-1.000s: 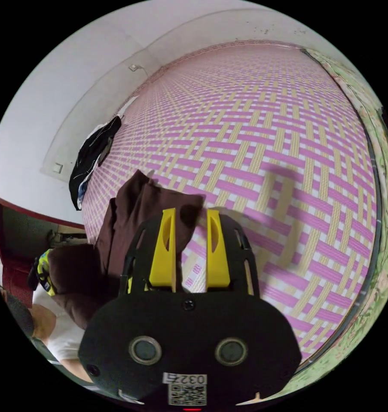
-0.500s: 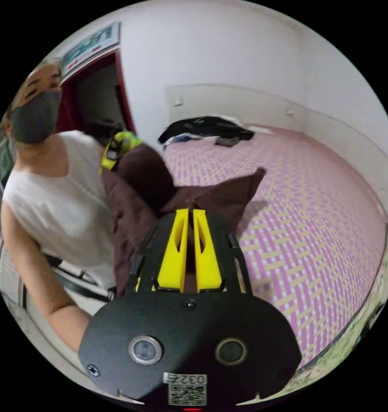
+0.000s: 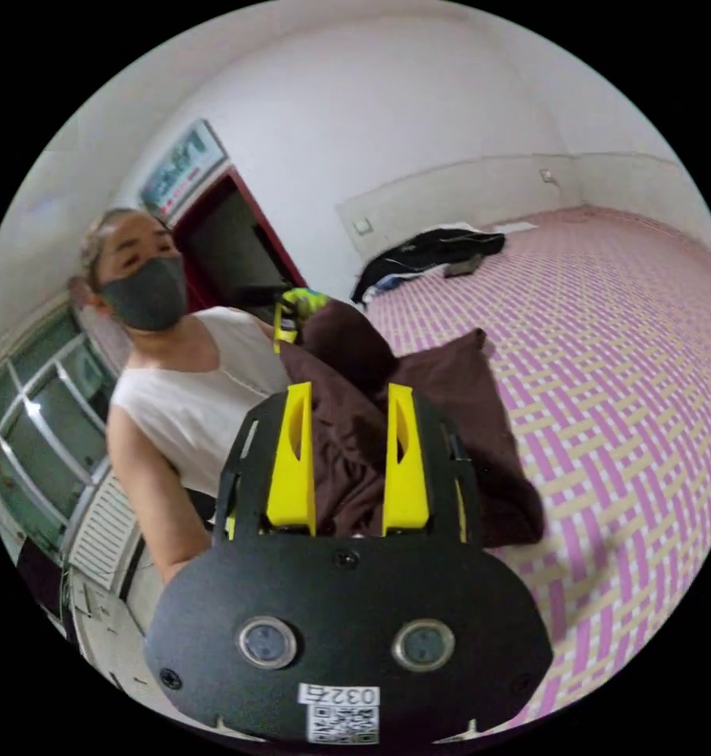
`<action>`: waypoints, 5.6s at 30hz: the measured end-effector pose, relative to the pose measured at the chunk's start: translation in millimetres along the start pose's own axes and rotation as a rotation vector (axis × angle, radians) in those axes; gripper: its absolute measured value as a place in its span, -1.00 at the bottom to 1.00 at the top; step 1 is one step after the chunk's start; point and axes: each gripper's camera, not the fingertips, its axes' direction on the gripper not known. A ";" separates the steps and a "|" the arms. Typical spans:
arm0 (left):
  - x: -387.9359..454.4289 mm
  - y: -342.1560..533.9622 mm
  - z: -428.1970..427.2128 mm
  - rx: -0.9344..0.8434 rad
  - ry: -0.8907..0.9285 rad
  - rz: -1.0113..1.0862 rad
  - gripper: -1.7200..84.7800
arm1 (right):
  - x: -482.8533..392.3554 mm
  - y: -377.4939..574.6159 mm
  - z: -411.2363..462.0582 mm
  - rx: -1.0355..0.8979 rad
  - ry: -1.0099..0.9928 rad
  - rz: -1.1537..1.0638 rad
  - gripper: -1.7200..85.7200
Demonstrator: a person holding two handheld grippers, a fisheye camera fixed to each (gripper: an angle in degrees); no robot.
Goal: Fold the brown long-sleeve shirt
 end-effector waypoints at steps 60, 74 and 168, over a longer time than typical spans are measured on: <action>-407.5 111.4 74.4 0.028 0.641 -1.408 -0.87 | -17.7 9.9 -22.9 0.329 0.468 0.656 -0.96; -404.8 52.2 27.3 -0.002 0.368 -1.325 -0.89 | -33.2 9.3 18.1 0.460 0.642 0.571 -0.85; -547.5 -161.6 371.3 0.359 1.315 -1.492 -0.90 | -401.0 70.3 -415.3 1.060 0.992 0.843 -0.83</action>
